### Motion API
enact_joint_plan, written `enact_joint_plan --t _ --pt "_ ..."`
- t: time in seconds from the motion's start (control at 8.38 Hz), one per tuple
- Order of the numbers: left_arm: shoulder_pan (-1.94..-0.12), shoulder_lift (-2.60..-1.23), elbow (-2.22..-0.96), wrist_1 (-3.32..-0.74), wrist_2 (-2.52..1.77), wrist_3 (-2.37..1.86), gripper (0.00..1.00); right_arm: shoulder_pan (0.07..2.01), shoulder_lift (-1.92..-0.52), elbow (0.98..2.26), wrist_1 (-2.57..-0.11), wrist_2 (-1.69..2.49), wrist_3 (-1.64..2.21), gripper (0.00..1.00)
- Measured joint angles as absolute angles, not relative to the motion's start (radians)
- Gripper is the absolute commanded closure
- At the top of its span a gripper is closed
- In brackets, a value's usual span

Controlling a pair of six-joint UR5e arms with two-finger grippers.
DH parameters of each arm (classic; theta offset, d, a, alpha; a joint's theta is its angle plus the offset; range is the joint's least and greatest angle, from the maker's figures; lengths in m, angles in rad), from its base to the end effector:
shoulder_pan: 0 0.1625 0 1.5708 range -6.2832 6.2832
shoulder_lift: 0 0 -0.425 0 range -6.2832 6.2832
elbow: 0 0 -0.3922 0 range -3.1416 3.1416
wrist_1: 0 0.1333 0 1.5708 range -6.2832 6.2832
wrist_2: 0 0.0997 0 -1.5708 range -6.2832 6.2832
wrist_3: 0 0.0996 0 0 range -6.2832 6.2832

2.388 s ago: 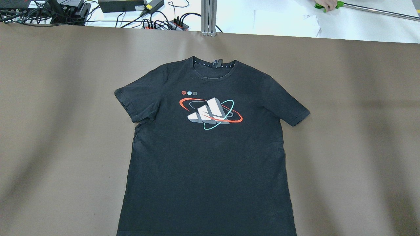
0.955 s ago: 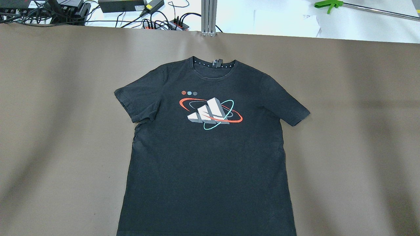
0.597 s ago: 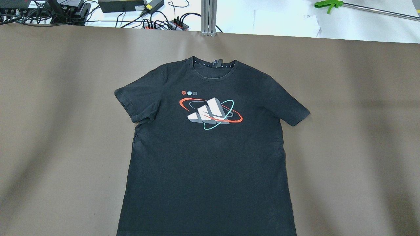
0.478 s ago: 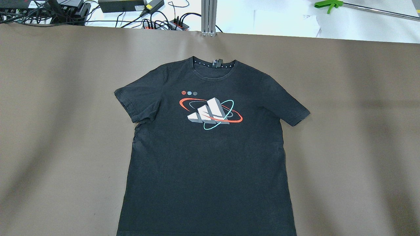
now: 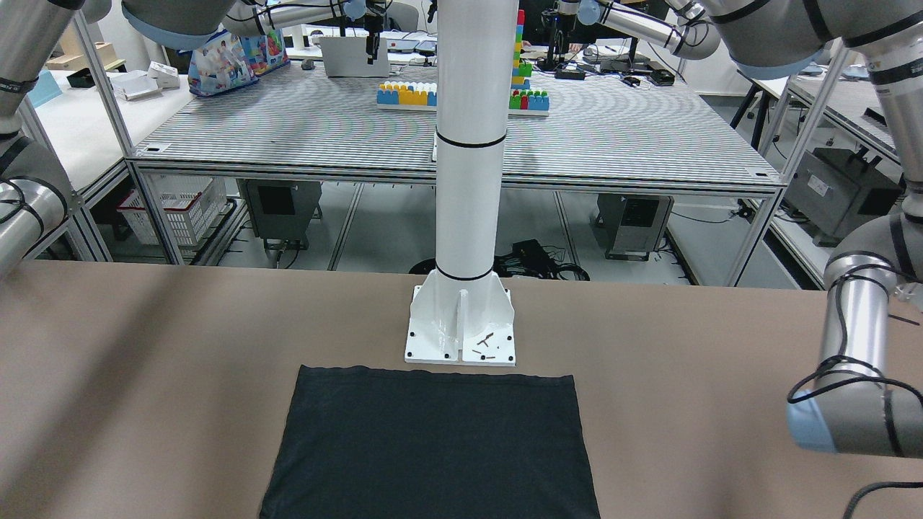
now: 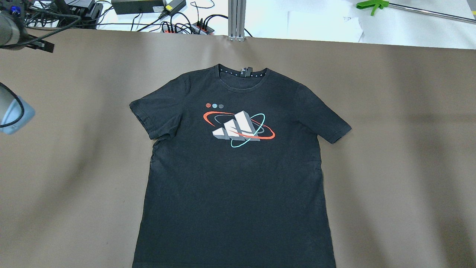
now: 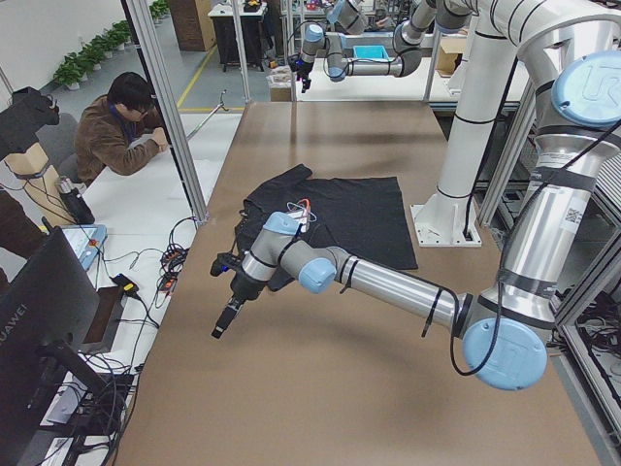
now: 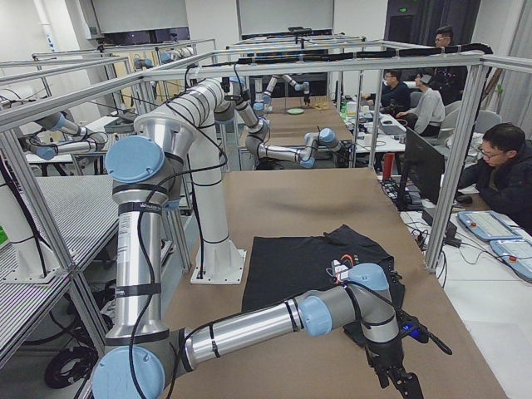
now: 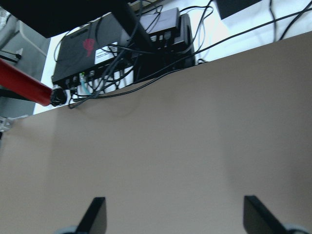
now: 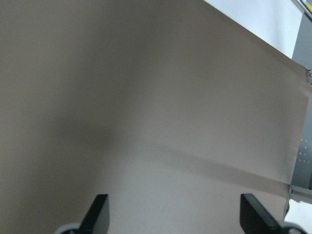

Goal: Fold clothes

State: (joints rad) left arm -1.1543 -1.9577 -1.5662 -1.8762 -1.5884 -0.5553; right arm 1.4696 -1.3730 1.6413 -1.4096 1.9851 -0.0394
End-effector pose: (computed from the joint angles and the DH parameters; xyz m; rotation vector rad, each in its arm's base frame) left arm 0.1485 -0.6609 0.4234 0.6006 0.3363 -0.1272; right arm 0.0331 -0.5967 0.5166 0.4113 -0.4215 -0.2255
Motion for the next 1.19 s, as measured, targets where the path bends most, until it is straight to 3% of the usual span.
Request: enact_joint_plan --t 0.36,0.72,1.19 --pt "-1.071 -2.059 -1.517 -1.961 -1.680 -0.764 0.00 1.388 -1.320 1.510 -1.190 1.987 0.195 0.06" --pt "-1.046 -2.095 -1.406 -2.231 -1.799 -0.954 0.00 1.269 -1.283 1.501 -1.089 1.993 0.450 0.06" --pt "-1.000 -2.135 -1.351 -2.312 -1.800 -1.066 0.00 1.103 -1.267 1.491 -0.911 1.985 0.707 0.06"
